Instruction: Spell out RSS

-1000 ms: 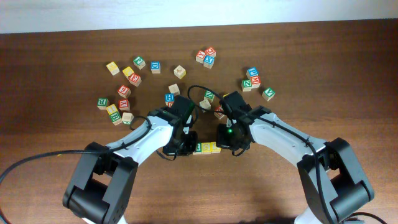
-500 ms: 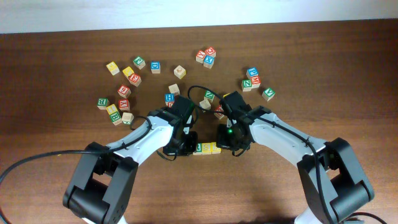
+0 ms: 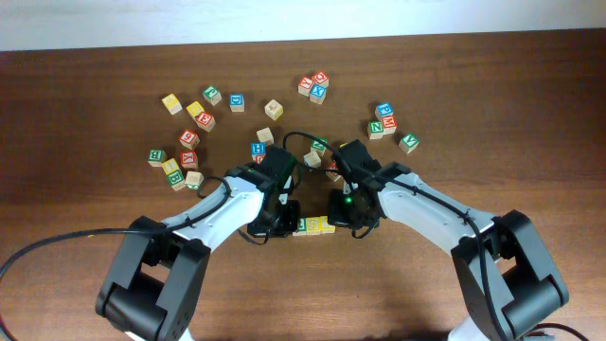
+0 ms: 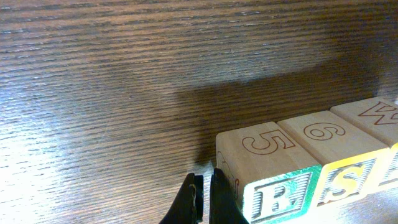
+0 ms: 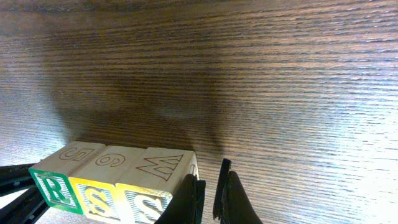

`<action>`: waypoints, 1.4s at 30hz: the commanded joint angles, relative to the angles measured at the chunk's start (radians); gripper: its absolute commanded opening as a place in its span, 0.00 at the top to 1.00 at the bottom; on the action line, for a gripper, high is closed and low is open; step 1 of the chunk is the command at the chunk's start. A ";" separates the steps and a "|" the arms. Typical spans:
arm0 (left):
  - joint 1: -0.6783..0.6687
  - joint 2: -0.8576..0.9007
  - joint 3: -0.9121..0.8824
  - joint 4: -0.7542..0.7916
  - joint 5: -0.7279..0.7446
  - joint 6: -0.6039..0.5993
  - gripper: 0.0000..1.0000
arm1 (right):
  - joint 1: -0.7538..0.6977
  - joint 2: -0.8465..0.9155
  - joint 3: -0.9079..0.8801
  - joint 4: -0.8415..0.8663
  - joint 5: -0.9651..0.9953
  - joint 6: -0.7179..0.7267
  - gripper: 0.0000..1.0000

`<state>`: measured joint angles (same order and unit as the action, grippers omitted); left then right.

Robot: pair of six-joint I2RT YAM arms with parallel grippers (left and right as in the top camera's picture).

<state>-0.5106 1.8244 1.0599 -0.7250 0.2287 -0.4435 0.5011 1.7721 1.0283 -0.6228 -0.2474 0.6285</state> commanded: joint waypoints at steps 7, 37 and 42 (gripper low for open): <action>-0.010 0.013 -0.006 -0.006 0.010 -0.013 1.00 | 0.023 0.004 -0.005 0.006 -0.029 0.005 0.96; -0.010 0.013 -0.006 -0.010 -0.016 -0.013 1.00 | 0.020 0.003 -0.002 -0.036 0.036 0.005 0.95; -0.010 0.013 -0.006 -0.015 -0.016 -0.013 1.00 | 0.019 0.003 -0.002 -0.035 0.042 0.005 0.94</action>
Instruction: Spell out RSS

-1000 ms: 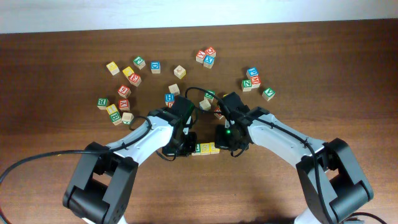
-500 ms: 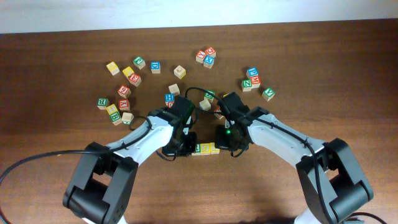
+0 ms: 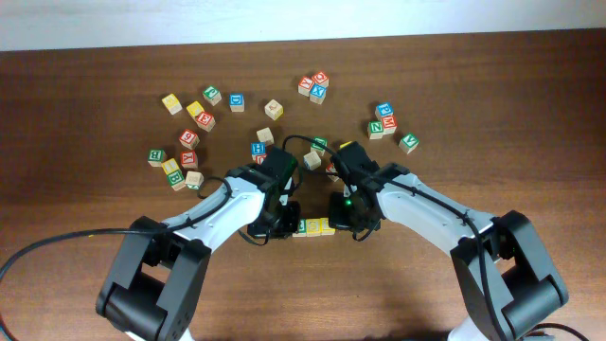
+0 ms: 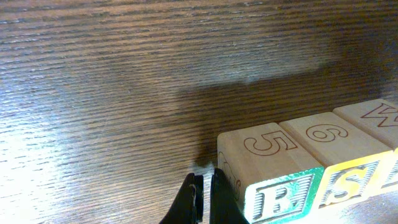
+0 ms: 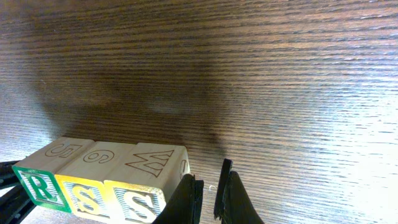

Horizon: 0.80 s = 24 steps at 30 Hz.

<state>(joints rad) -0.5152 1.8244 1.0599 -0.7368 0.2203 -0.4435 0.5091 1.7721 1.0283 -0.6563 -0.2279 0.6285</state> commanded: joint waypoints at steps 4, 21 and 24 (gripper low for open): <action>-0.006 0.013 -0.006 -0.011 -0.027 -0.013 1.00 | 0.002 0.003 -0.002 -0.002 0.034 0.004 0.93; 0.073 -0.166 -0.003 -0.115 -0.144 -0.012 1.00 | -0.139 -0.187 0.035 -0.184 0.016 -0.127 0.89; 0.073 -0.335 -0.003 -0.169 -0.190 -0.012 1.00 | -0.139 -0.344 0.035 -0.298 0.031 -0.127 0.66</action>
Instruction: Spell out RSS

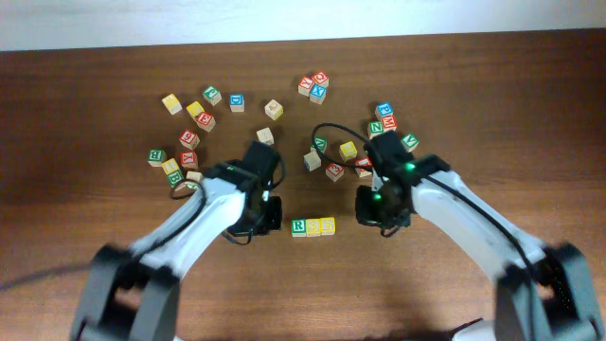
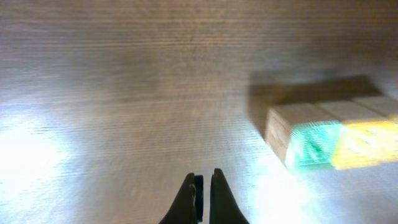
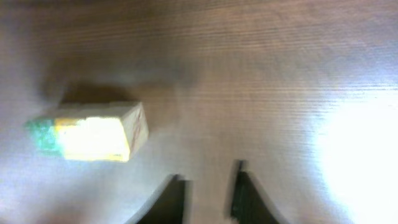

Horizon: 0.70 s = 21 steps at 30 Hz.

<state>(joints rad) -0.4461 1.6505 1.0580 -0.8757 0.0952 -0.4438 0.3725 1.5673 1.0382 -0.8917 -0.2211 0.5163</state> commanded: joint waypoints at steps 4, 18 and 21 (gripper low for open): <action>0.004 -0.355 -0.001 -0.076 -0.067 -0.012 1.00 | 0.002 -0.325 0.026 -0.217 0.044 -0.015 0.36; 0.004 -0.661 -0.001 -0.158 -0.119 -0.012 0.01 | 0.008 -0.948 0.025 -0.565 0.050 -0.014 0.02; 0.004 -0.661 -0.001 -0.158 -0.118 -0.012 0.01 | 0.008 -0.997 0.025 -0.588 0.050 -0.014 0.02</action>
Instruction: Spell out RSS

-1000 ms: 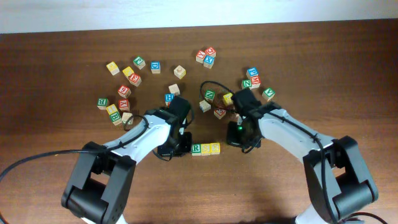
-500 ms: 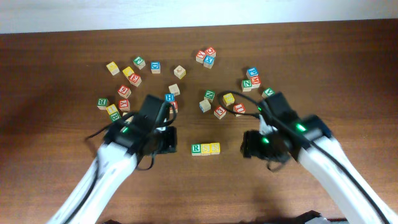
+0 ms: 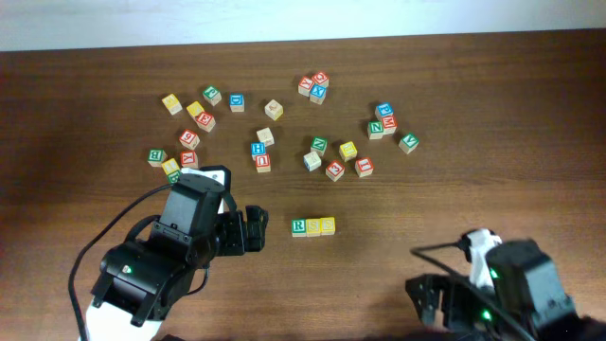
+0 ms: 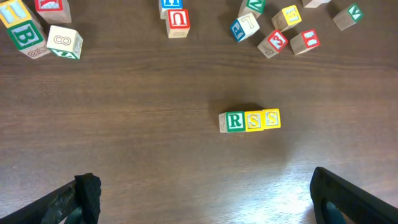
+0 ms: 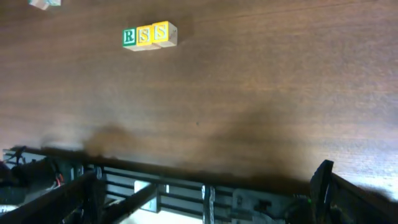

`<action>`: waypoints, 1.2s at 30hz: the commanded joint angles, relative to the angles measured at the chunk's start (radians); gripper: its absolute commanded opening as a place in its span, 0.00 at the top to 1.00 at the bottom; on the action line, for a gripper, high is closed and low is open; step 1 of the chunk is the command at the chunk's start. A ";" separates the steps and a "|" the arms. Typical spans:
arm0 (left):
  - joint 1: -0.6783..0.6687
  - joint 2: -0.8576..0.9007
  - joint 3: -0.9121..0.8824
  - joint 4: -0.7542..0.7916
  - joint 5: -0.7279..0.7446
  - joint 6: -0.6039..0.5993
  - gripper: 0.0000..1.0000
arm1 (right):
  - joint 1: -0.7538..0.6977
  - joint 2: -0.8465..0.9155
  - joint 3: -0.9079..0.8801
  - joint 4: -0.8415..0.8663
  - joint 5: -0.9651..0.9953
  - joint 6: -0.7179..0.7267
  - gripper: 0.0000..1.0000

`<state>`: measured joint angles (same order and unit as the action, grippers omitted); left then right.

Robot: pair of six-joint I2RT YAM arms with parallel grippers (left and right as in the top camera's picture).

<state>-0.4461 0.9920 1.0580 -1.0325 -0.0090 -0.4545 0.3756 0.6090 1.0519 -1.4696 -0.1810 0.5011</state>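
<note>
Three blocks stand touching in a row at mid-table and read R, S, S: a green R block point(image 3: 298, 227), a yellow S block point(image 3: 312, 226) and a second yellow S block point(image 3: 327, 225). The left wrist view shows the same row, R block point(image 4: 235, 121) to last S block point(image 4: 272, 118); the right wrist view shows the row point(image 5: 149, 34) at top left. My left gripper point(image 3: 248, 234) is open, left of the row and apart from it, empty point(image 4: 202, 202). My right gripper point(image 3: 426, 296) is open and empty near the front right point(image 5: 205, 190).
Many loose letter blocks lie scattered across the back half of the table, the nearest a group point(image 3: 336, 159) behind the row and a U block point(image 4: 177, 18). The table's front edge point(image 5: 186, 171) with a dark frame below shows under the right gripper.
Both arms have pulled back toward the front corners, far from the row. Both grippers, nearly shut or narrowly open before, now stand wide open. The RSS row has not moved.
At first both grippers, nearly shut, pressed against the two ends of the RSS row, left at the R and right at the last S. They stayed so, then stood apart from the row. Now both arms are drawn back, open, and the row stands alone.
</note>
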 commanded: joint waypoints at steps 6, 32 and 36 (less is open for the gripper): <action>0.004 -0.003 -0.001 -0.002 -0.014 -0.001 0.01 | 0.005 -0.049 0.011 -0.037 0.010 0.001 0.02; 0.004 -0.003 -0.001 -0.002 -0.014 -0.001 0.01 | -0.136 -0.171 -0.043 0.076 0.069 -0.177 0.02; 0.004 -0.003 -0.001 -0.002 -0.014 -0.002 0.01 | -0.218 -0.295 -0.129 0.230 0.018 -0.303 0.02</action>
<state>-0.4461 0.9920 1.0580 -1.0336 -0.0116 -0.4545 0.2108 0.3946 0.9840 -1.3102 -0.1276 0.3367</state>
